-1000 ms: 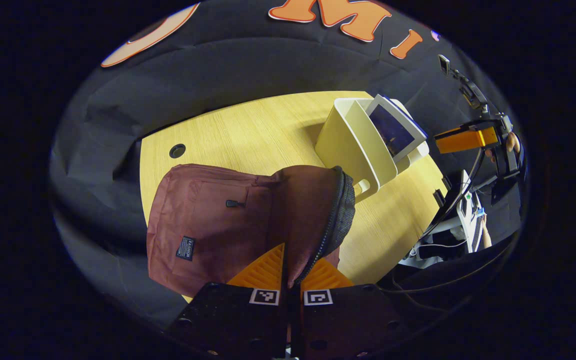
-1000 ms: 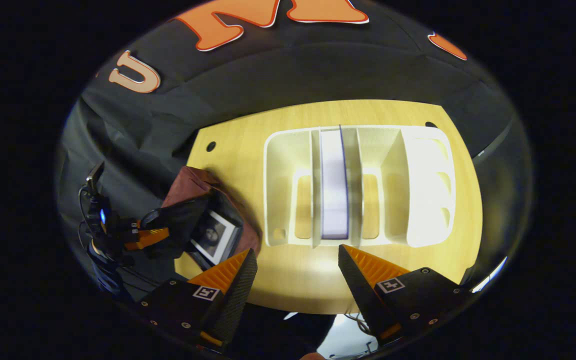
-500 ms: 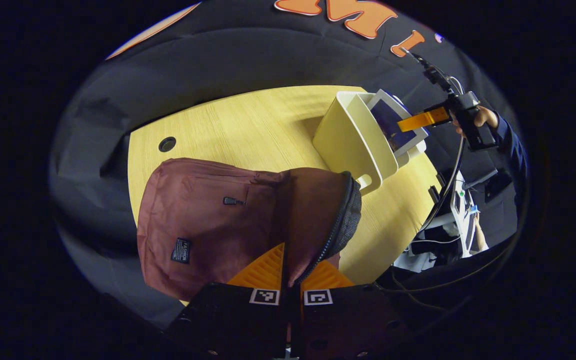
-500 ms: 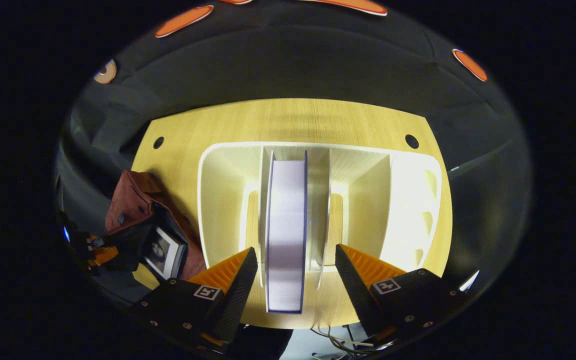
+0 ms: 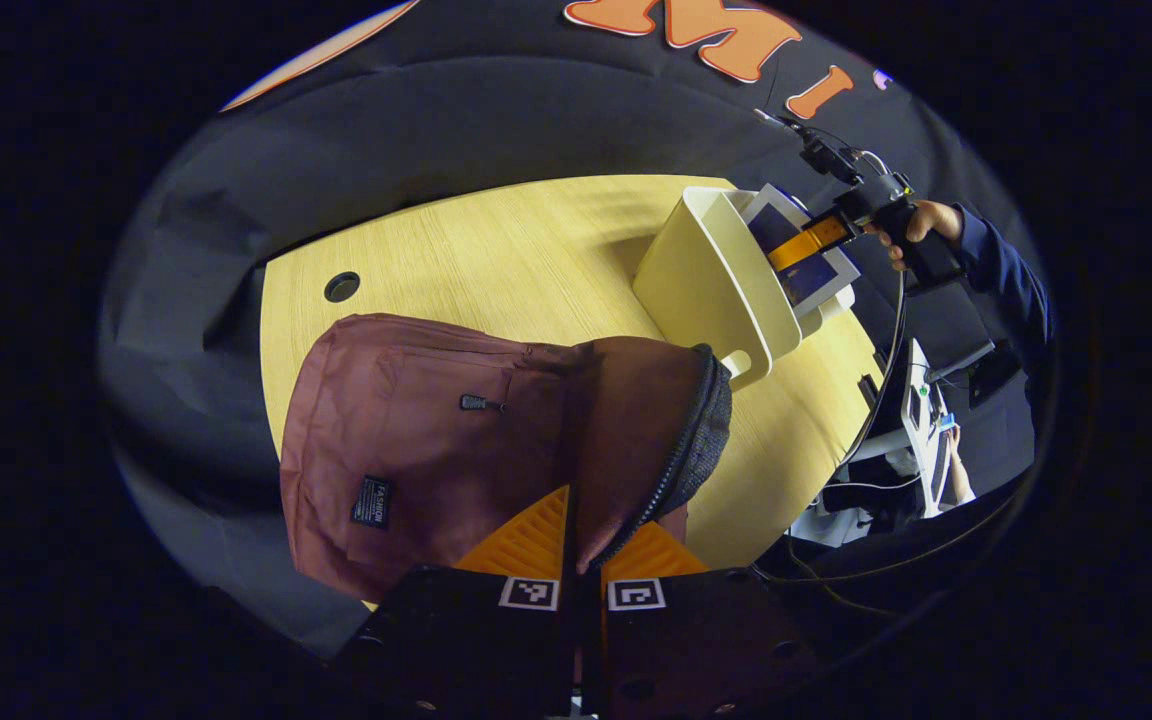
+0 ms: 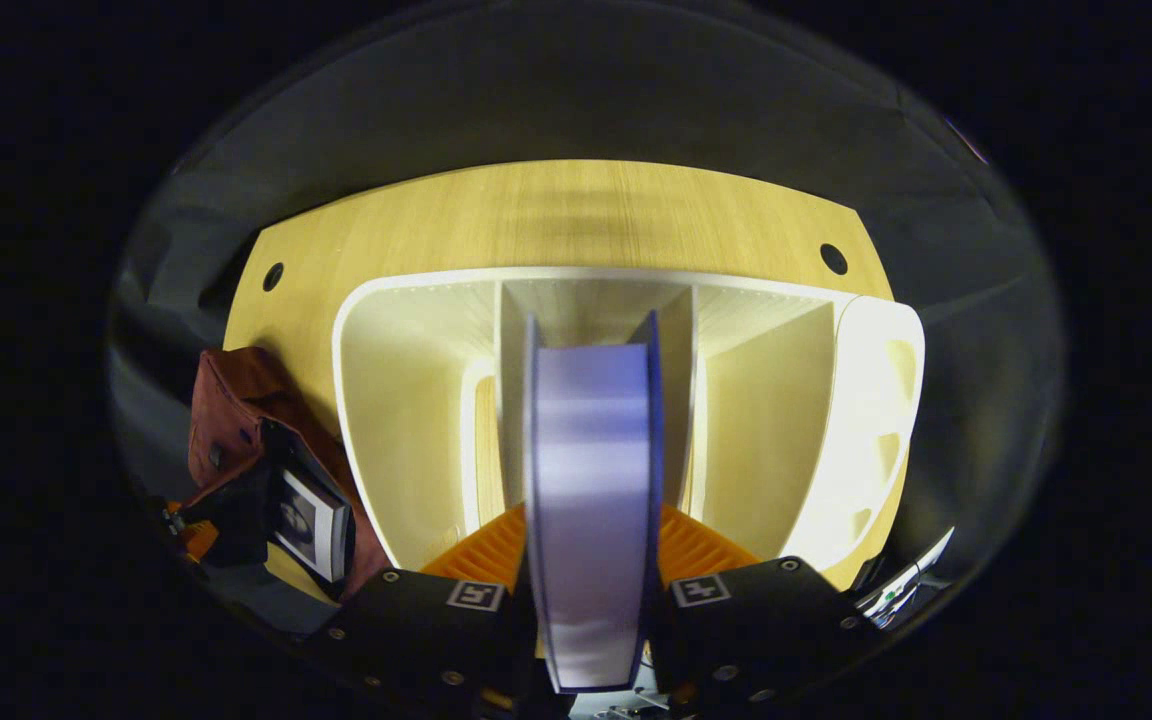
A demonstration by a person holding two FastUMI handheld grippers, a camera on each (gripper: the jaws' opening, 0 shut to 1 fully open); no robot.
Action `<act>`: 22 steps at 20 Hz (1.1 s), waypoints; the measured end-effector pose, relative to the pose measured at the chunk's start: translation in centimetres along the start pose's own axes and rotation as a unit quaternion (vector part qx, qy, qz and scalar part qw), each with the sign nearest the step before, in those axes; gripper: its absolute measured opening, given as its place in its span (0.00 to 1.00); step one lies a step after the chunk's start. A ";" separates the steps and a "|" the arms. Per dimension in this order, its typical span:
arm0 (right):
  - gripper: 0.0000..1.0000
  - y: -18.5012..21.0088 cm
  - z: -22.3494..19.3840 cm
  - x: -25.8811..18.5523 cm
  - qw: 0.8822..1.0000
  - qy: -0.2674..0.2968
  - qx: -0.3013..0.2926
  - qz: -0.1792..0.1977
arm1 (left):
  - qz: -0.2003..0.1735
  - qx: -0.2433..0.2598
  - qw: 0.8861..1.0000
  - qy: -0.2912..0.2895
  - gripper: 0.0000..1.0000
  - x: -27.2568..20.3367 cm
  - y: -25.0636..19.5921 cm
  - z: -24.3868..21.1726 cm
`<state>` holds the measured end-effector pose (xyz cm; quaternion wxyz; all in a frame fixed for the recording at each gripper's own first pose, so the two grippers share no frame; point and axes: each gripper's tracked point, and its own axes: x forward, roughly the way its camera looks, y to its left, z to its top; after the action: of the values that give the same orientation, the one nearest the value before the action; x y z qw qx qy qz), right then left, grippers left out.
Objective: Open the schoolbag, grab two books from the bookshelf and put them into the schoolbag.
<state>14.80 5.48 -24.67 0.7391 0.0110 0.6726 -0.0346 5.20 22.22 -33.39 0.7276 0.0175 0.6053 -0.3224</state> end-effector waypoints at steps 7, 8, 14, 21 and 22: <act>0.40 -1.1 -0.6 -6.3 0.999 -0.024 0.036 0.023 | -0.005 -0.002 1.000 -0.001 0.04 0.0 0.0 0.0; 0.40 -1.4 -0.4 -8.0 0.998 -0.034 0.041 0.028 | -0.005 0.001 1.000 -0.001 0.04 0.1 0.0 -0.1; 0.40 -2.4 -1.3 -17.9 0.992 -0.109 0.055 0.041 | -0.011 0.008 1.000 -0.003 0.04 0.1 -0.1 -0.1; 0.40 0.7 -5.6 -21.6 0.982 -0.151 0.070 0.089 | -0.016 0.016 1.000 -0.003 0.04 0.5 -0.4 -0.2; 0.40 1.5 -6.3 -21.6 0.981 -0.152 0.073 0.099 | -0.015 0.015 1.000 -0.003 0.04 0.4 -0.4 -0.2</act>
<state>6.61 8.13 -3.80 0.8298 0.1266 0.5435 -0.0114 4.84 21.78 -33.68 0.7243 0.0183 0.5984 -0.3421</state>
